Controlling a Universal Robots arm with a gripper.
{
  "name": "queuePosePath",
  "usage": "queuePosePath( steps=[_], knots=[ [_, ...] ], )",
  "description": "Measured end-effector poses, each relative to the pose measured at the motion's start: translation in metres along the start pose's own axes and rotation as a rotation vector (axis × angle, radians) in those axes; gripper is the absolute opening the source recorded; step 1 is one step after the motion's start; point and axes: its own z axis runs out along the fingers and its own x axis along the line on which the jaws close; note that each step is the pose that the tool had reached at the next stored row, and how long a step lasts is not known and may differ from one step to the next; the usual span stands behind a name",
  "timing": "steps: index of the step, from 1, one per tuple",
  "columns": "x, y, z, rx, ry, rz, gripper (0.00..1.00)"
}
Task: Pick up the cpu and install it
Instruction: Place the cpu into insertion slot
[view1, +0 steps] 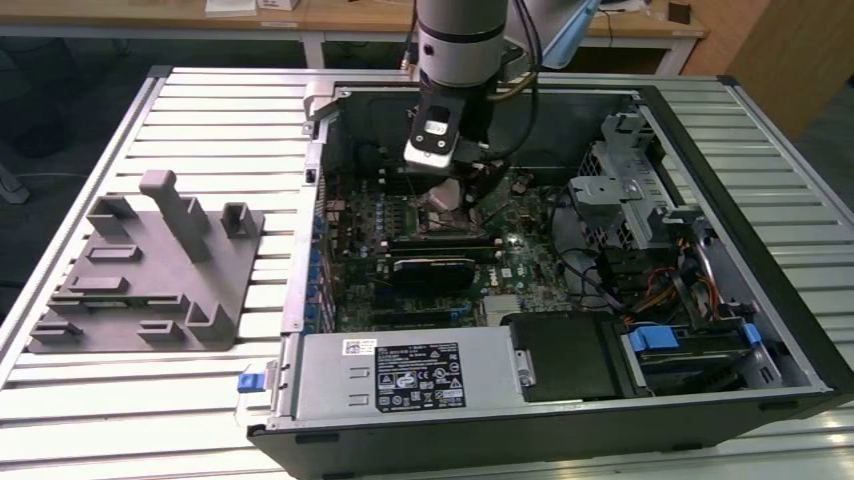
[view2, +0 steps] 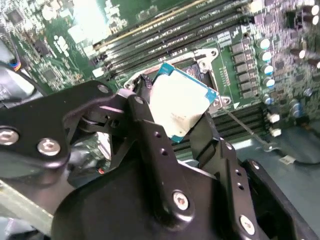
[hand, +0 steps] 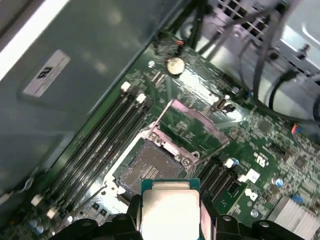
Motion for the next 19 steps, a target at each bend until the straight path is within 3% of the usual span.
queuePosePath(
  steps=[9, 10, 19],
  knots=[
    [0.0, -0.0001, 0.0011, 0.0048, -0.0092, 0.165, 0.55],
    [0.0, -0.0001, 0.0014, 0.0062, -0.012, 0.214, 0.55],
    [0.0001, -0.0002, 0.0033, 0.011, -0.021, 0.377, 0.55]
  ],
)
